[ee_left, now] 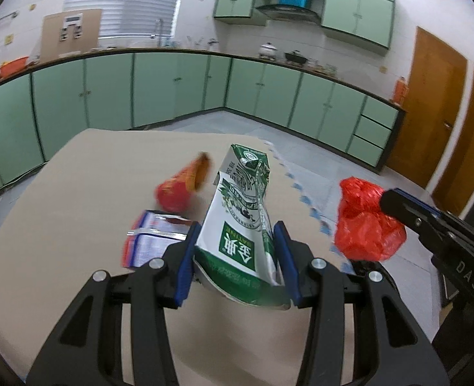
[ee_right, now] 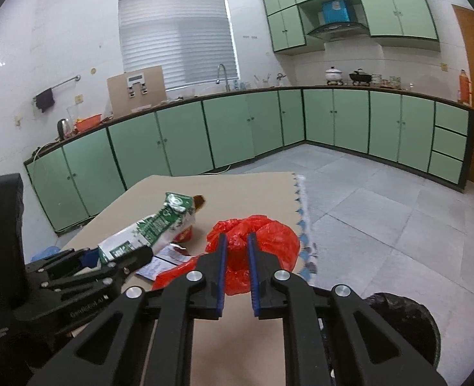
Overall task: Collect trash
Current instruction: 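Carry the milk carton and red bag over the black bin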
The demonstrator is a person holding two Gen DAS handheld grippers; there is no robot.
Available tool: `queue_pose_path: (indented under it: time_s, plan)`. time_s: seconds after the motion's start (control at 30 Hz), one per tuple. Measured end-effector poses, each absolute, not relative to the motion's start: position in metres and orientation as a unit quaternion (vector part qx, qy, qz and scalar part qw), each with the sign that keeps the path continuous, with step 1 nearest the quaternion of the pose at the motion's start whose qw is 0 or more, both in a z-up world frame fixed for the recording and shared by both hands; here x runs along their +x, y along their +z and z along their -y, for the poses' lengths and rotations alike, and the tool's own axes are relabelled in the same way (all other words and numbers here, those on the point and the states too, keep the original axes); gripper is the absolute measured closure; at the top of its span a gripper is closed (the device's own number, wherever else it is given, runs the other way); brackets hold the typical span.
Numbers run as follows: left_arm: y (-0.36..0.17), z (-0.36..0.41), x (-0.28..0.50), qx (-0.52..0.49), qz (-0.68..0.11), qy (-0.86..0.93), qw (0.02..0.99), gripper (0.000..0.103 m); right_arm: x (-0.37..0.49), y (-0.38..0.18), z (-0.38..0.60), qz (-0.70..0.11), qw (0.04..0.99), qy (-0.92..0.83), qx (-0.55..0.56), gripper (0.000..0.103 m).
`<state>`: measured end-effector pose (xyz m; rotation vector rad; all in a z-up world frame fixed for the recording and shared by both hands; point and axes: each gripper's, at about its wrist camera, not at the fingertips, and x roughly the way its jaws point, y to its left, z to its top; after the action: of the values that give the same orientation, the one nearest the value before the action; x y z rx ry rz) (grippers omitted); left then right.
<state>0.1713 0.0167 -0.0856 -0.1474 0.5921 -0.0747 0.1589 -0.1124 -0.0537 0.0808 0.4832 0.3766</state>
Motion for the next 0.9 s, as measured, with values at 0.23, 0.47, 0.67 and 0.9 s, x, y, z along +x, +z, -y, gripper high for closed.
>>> queue_pose_path:
  time_s: [0.23, 0.47, 0.67, 0.9]
  plan:
    - [-0.088, 0.023, 0.176, -0.060, -0.297, -0.083, 0.949, 0.059, 0.153, -0.052, 0.144, -0.235, 0.959, 0.149, 0.051, 0.092]
    - [-0.095, 0.064, 0.184, -0.045, -0.304, -0.129, 0.943, 0.059, 0.149, -0.056, 0.185, -0.236, 0.964, 0.105, 0.062, 0.092]
    - [-0.102, 0.102, 0.197, -0.031, -0.307, -0.166, 0.937, 0.059, 0.148, -0.068, 0.226, -0.244, 0.965, 0.060, 0.067, 0.092]
    - [-0.121, 0.157, 0.207, -0.006, -0.315, -0.209, 0.926, 0.059, 0.149, -0.094, 0.270, -0.266, 0.960, 0.015, 0.087, 0.092]
